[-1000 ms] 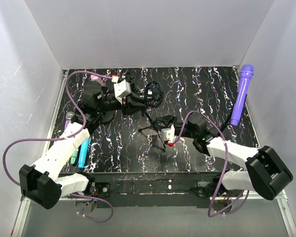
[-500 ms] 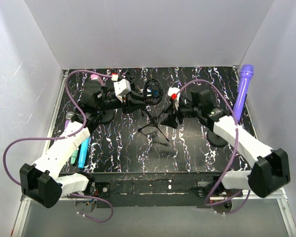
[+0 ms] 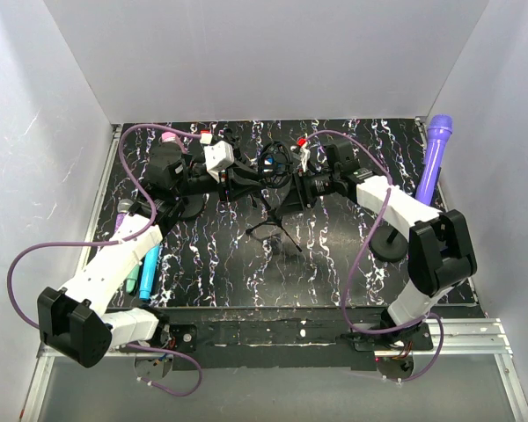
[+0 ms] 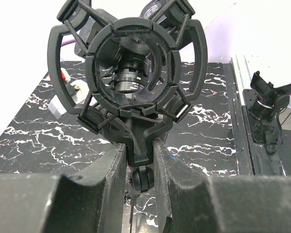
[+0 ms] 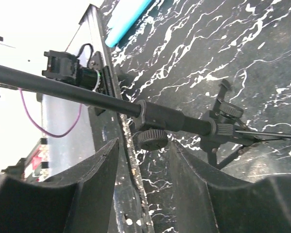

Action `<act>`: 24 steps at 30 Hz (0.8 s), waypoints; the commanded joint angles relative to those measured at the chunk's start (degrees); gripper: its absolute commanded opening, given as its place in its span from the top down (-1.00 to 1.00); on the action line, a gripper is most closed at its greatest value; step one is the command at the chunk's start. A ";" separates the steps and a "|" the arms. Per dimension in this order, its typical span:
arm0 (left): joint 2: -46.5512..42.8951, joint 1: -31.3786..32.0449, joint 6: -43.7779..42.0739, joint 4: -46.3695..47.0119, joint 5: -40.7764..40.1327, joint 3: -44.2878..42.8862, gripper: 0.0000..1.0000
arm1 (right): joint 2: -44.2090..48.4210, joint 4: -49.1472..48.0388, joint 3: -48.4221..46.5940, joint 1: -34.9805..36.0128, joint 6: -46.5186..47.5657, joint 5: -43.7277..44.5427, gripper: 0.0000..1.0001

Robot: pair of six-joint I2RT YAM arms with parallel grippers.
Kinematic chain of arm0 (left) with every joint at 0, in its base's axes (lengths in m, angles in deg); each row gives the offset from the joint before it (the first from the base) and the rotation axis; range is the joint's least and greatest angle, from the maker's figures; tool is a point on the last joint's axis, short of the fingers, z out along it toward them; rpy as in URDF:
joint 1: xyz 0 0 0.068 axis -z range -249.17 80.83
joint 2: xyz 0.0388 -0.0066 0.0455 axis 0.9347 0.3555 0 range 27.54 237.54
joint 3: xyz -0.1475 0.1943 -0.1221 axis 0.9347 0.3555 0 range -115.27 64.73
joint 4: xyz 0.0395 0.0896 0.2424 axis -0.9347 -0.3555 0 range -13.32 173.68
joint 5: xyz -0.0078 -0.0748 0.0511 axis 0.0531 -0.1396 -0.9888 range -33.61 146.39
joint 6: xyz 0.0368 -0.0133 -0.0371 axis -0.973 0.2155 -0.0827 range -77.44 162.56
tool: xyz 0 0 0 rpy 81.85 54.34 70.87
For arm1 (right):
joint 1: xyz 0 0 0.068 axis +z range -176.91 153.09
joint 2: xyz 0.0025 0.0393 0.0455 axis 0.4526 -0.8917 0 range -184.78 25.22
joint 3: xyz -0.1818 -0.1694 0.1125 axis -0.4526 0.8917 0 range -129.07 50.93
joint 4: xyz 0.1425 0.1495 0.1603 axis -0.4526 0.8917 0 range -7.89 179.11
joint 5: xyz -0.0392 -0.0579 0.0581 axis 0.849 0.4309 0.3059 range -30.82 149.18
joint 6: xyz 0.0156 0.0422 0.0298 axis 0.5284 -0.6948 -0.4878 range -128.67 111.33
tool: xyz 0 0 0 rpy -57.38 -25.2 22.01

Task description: Remove the microphone from the stand

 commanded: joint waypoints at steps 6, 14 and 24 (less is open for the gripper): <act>0.18 -0.45 -1.54 2.46 0.15 -0.51 1.00 | -3.28 -3.53 -3.36 -0.05 -5.83 -5.78 0.36; 0.53 -0.45 -1.10 1.23 -0.82 -1.30 1.00 | 1.02 -7.40 1.72 0.21 3.46 1.23 0.95; 1.23 -0.45 0.48 1.06 -3.55 -1.91 1.00 | 19.04 -47.48 32.71 9.78 58.35 23.13 0.97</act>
